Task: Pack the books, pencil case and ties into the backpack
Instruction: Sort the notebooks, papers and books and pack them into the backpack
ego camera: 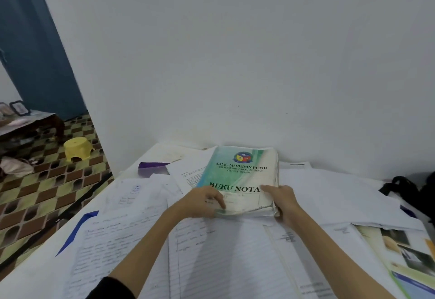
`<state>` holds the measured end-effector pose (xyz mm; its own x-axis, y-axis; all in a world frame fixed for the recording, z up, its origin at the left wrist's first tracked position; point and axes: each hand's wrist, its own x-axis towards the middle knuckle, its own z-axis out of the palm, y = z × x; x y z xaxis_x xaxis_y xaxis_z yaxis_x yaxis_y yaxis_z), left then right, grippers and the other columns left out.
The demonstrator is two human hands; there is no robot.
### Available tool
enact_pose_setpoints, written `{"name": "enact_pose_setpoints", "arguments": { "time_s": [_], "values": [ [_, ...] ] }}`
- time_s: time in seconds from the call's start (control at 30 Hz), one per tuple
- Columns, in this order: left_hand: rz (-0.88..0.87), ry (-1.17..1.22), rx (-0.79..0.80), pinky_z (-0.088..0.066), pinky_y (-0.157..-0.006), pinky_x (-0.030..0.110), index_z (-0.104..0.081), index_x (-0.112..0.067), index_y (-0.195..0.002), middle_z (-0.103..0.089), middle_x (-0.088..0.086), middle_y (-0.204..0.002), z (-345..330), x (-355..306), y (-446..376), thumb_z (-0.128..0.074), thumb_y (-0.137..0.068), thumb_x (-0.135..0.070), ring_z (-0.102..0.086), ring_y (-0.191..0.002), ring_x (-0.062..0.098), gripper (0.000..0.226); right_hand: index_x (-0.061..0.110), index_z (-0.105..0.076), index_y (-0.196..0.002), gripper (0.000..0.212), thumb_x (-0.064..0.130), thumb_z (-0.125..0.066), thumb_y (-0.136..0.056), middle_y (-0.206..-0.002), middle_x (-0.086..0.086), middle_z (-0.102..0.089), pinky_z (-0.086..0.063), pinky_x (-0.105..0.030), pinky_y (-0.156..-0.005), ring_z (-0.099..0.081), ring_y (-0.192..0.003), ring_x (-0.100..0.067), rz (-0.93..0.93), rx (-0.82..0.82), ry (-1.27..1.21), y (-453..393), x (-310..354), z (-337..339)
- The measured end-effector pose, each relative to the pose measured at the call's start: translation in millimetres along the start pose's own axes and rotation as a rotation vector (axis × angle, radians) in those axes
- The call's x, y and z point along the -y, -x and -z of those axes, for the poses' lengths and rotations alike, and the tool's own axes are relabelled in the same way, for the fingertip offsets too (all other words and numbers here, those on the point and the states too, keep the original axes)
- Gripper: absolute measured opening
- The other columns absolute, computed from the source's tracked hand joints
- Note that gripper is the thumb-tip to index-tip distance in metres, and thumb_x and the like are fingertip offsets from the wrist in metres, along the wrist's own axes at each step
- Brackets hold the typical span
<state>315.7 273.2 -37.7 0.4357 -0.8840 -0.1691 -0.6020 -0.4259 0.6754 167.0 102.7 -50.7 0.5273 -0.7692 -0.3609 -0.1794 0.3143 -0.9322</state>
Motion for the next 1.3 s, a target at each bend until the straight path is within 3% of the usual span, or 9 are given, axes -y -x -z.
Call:
{"name": "enact_pose_setpoints", "arguments": {
  "time_s": [0.17, 0.33, 0.47, 0.6, 0.67, 0.8, 0.97, 1.1, 1.3],
  "values": [
    [0.191, 0.155, -0.288, -0.042, -0.084, 0.025, -0.057, -0.019, -0.117, -0.05, 0.002, -0.127, 8.5, 5.6, -20.1, -0.062, -0.088, -0.023, -0.048, -0.105, 0.016, 0.03, 0.005, -0.049, -0.09, 0.028, 0.029, -0.061, -0.085, -0.089, -0.007, -0.054, -0.036, -0.03, -0.064, -0.051, -0.082, -0.026, 0.188, -0.169, 0.711, 11.9, 10.4, -2.6],
    [0.352, 0.25, -0.362, -0.048, -0.084, 0.033, -0.037, -0.012, -0.136, -0.058, 0.011, -0.121, 13.7, 15.1, -34.7, -0.063, -0.088, -0.031, -0.056, -0.103, 0.024, 0.057, 0.006, -0.045, -0.095, 0.029, 0.033, -0.056, -0.088, -0.095, -0.008, -0.052, -0.036, -0.03, -0.07, -0.047, -0.087, -0.026, 0.203, -0.136, 0.834, 9.4, 9.6, -0.9],
    [0.378, 0.359, -0.4, -0.05, -0.086, 0.033, -0.045, -0.004, -0.132, -0.059, 0.014, -0.123, 24.5, 10.0, -48.2, -0.071, -0.082, -0.023, -0.059, -0.108, 0.028, 0.06, 0.008, -0.044, -0.09, 0.027, 0.028, -0.061, -0.084, -0.085, -0.003, -0.051, -0.035, -0.026, -0.055, -0.048, -0.075, -0.018, 0.153, -0.083, 0.748, 3.2, 16.7, 2.0],
    [0.37, 0.557, -0.154, -0.058, -0.069, 0.027, -0.059, 0.002, -0.111, -0.07, 0.012, -0.098, 32.8, -6.7, -52.1, -0.063, -0.089, -0.016, -0.068, -0.08, 0.021, 0.03, 0.012, -0.041, -0.073, 0.028, 0.021, -0.065, -0.084, -0.076, 0.0, -0.047, -0.033, -0.023, -0.053, -0.046, -0.07, -0.015, 0.09, -0.102, 0.565, 0.0, 19.8, 9.6],
    [0.387, 0.543, -0.1, -0.057, -0.075, 0.032, -0.052, -0.002, -0.116, -0.067, 0.012, -0.105, 30.7, -10.6, -52.4, -0.055, -0.091, -0.01, -0.066, -0.089, 0.024, 0.026, 0.01, -0.045, -0.075, 0.023, 0.018, -0.065, -0.083, -0.078, -0.003, -0.051, -0.034, -0.026, -0.054, -0.05, -0.075, -0.02, 0.112, -0.145, 0.517, -0.9, 19.1, 8.9],
    [0.342, 0.672, -0.169, -0.055, -0.078, 0.043, -0.042, -0.003, -0.121, -0.06, 0.018, -0.111, 31.3, -9.9, -47.4, -0.047, -0.093, 0.003, -0.063, -0.092, 0.031, 0.029, 0.005, -0.055, -0.088, 0.005, 0.006, -0.057, -0.084, -0.081, -0.006, -0.058, -0.04, -0.029, -0.063, -0.055, -0.078, -0.024, 0.251, -0.189, 0.329, 3.6, 24.0, 1.8],
    [0.032, 1.005, -0.277, -0.059, -0.069, 0.044, -0.046, -0.016, -0.108, -0.063, 0.016, -0.107, 55.3, -24.7, -19.6, -0.05, -0.091, 0.006, -0.066, -0.085, 0.031, 0.028, 0.015, -0.048, -0.103, 0.026, -0.001, -0.059, -0.086, -0.089, -0.002, -0.061, -0.045, -0.026, -0.064, -0.058, -0.075, -0.016, 0.376, -0.057, -0.001, 22.0, 48.6, 4.3],
    [-0.176, 0.993, -0.263, -0.059, -0.074, 0.039, -0.051, -0.019, -0.123, -0.069, 0.008, -0.112, 73.1, -49.7, -1.0, -0.061, -0.083, -0.003, -0.067, -0.098, 0.028, 0.045, 0.015, -0.046, -0.106, 0.036, 0.016, -0.072, -0.081, -0.091, -0.003, -0.066, -0.048, -0.029, -0.063, -0.063, -0.075, -0.017, 0.463, -0.024, -0.132, 35.2, 82.8, 4.1],
    [-0.166, 0.964, -0.342, -0.054, -0.088, 0.045, -0.058, -0.011, -0.121, -0.07, 0.01, -0.11, 72.0, -71.1, 8.9, -0.078, -0.073, -0.026, -0.067, -0.101, 0.029, 0.054, 0.019, -0.066, -0.093, 0.023, 0.031, -0.076, -0.076, -0.09, 0.002, -0.072, -0.05, -0.016, -0.057, -0.067, -0.074, -0.008, 0.552, 0.036, -0.05, 49.4, 92.6, 3.7]
  ]
}}
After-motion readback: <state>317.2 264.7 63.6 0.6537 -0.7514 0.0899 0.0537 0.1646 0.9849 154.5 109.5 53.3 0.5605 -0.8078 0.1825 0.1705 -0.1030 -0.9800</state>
